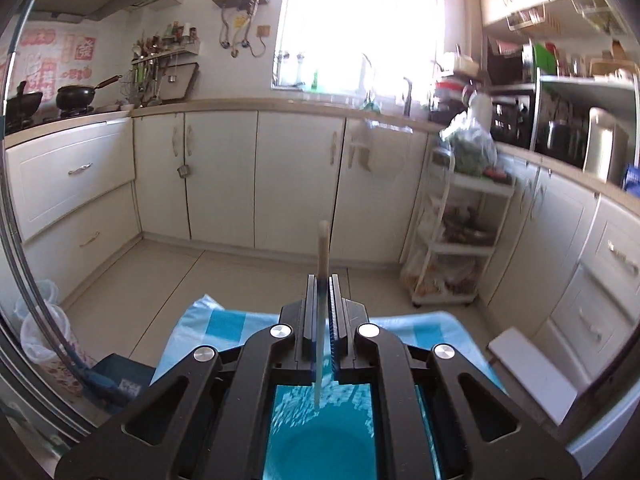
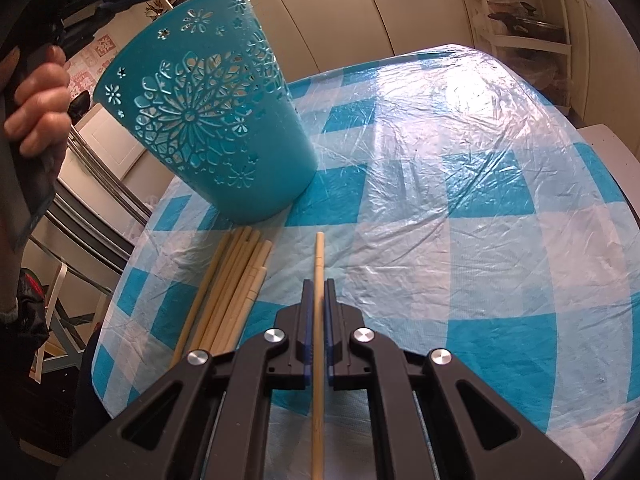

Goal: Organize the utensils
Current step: 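Lift the chopstick with the left tool over the teal basket and release it inside, then carry the held chopstick with the right tool over the basket and release it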

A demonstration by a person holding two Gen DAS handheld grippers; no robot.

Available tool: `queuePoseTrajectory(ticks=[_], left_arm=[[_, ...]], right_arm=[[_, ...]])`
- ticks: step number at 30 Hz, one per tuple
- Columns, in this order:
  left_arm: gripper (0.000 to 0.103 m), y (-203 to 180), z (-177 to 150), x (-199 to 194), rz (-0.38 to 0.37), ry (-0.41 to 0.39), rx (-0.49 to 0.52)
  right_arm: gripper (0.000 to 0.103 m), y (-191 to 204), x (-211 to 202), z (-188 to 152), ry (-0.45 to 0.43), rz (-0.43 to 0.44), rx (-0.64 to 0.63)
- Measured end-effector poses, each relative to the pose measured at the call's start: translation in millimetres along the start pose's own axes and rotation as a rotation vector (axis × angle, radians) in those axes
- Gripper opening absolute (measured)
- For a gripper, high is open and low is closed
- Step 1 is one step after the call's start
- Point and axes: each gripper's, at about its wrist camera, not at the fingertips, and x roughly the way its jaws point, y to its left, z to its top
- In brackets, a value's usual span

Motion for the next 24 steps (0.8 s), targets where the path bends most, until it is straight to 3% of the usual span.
queuePoseTrajectory(ticks=[2, 4, 6, 9, 16, 22, 24], left_arm=[[0.007, 1, -5, -1, 0.01, 0.028, 0.016], [0.015, 9, -7, -5, 0.018, 0.05, 0.005], [0.038, 18, -9, -14, 0.034, 0.056, -0.013], [0.055, 37, -13, -36, 0.062, 0.035, -0.041], [0.069, 84, -43, -77, 0.105, 0.073, -0.096], [0.07, 109, -81, -79, 0.109, 0.186, -0.154], [0.07, 115, -93, -80, 0.106, 0.212, -0.166]], right_arm=[[0.006, 2, 0, 0, 0.0, -0.009, -0.008], [0.006, 6, 1, 0, 0.001, -0.02, -0.019], [0.006, 8, 2, 0, 0.003, -0.025, -0.029], [0.009, 11, 3, 1, 0.01, -0.031, -0.05], [0.022, 26, 7, 4, 0.052, -0.083, -0.127], [0.022, 43, 15, 5, 0.091, -0.174, -0.223], [0.017, 48, 17, 6, 0.108, -0.226, -0.274]])
